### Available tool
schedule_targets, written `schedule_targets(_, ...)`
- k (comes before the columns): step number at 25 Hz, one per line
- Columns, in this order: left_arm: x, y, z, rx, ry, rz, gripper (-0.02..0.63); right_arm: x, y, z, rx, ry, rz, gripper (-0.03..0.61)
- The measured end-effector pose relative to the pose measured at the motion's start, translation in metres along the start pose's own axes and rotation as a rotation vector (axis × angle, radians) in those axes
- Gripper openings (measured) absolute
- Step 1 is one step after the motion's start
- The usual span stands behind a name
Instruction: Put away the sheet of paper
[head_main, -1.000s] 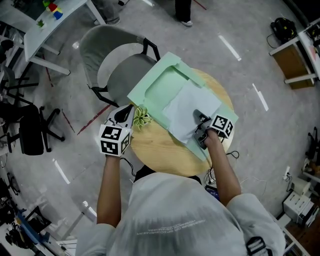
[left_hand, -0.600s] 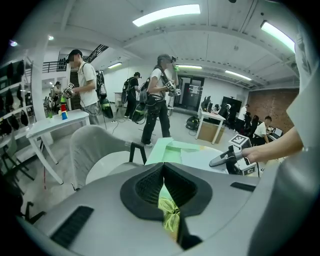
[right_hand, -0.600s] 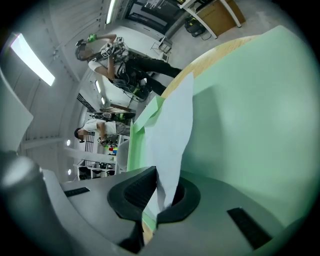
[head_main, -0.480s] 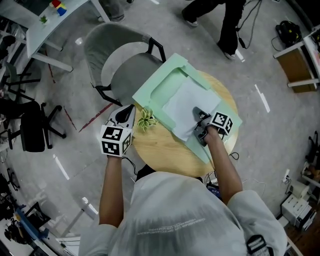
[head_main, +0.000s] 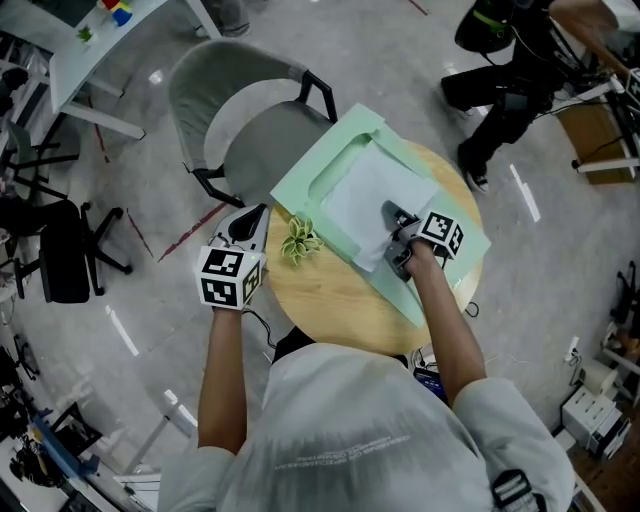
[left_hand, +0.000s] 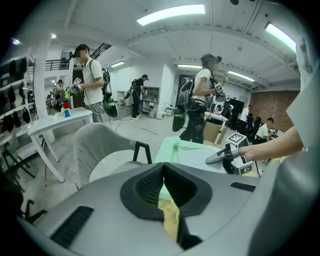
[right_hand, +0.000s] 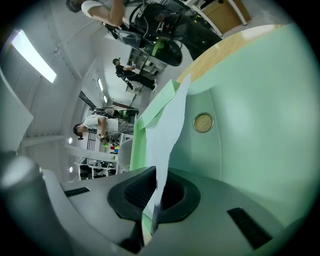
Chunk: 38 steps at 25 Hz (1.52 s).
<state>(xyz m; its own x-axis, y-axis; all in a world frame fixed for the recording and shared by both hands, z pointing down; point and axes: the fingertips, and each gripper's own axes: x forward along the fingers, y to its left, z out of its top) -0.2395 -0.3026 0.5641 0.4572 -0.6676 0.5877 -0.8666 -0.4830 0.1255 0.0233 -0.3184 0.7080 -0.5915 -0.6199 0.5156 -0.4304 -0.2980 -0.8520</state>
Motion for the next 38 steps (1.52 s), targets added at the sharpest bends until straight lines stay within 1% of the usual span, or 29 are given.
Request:
schedule_targets(8,-0.004,0.020,-0.006,-0.004,0.012,0.014,0.018,0.019,0.007,-0.005,0.011,0.011,0.019,0.029)
schedule_targets(14,-0.003,0.029,-0.010,-0.004,0.021,0.014,0.018,0.034,0.011,-0.005,-0.007,0.019,0.020,0.029)
schedule_targets(24,0.003,0.036,-0.017,-0.011,0.032,0.004,0.018,0.054,0.021,-0.005,-0.032,0.027,0.018,0.029)
schedule_targets(30,0.005,0.035,-0.019,0.019,0.046,0.003,0.018,0.066,0.029,-0.003,-0.048,0.035,0.018,0.029)
schedule_targets(38,0.006,0.036,-0.023,0.024,0.055,0.000,0.018,0.081,0.039,-0.005,-0.060,0.042,0.023,0.029)
